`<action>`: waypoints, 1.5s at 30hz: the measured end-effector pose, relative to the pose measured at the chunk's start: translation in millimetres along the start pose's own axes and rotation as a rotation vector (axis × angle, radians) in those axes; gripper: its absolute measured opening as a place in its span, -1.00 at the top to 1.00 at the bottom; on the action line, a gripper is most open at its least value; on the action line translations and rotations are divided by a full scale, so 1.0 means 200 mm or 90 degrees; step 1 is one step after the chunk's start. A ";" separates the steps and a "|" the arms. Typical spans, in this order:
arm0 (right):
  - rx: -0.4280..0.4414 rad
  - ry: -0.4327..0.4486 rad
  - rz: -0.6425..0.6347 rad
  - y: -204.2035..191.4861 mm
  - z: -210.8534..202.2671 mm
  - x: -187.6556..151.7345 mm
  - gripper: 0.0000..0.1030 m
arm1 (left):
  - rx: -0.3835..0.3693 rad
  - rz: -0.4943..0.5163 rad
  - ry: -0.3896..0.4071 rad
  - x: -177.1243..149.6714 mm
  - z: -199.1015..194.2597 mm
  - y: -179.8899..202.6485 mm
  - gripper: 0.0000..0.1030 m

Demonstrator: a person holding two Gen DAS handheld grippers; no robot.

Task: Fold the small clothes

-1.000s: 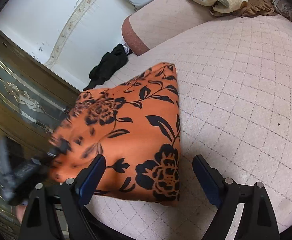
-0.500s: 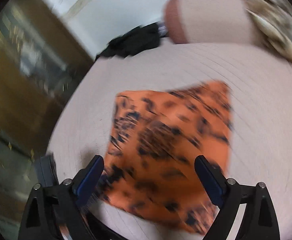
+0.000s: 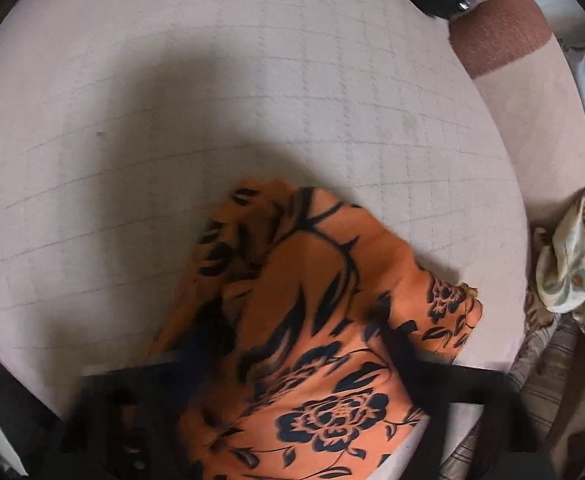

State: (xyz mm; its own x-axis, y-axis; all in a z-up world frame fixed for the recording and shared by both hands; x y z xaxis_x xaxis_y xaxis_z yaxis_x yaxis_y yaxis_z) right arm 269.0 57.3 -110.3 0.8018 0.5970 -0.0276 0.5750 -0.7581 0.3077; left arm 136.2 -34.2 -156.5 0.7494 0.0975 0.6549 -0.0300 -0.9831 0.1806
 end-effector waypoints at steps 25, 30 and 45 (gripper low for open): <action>0.458 0.347 0.315 0.42 -0.16 -0.53 -0.32 | -0.193 -0.187 -0.040 0.09 -0.16 -0.37 0.73; 0.483 0.374 0.348 0.54 -0.16 -0.77 -0.35 | -0.164 -0.181 -0.077 0.05 -0.08 -0.46 0.73; 0.700 0.325 0.442 0.62 0.23 -1.28 -0.57 | -0.169 -0.260 -0.106 0.06 -0.15 -0.55 0.54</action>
State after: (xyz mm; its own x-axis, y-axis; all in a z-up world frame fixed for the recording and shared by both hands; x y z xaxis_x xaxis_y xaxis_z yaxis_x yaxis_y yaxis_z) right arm 142.4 -201.1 -108.8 0.9618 -0.1324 0.2398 0.1124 -0.6073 -0.7865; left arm 129.1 80.5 -147.1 0.8291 0.4189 0.3703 0.1370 -0.7944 0.5918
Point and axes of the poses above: each gripper's, at about its wrist camera, not at the fingertips, and z roughly the way its jaws point, y to its right, x to its top, the point moved 2 cm from there along z, roughly the way its jaws point, and after that the axes turned 3 degrees about y, right-handed, at the moved point
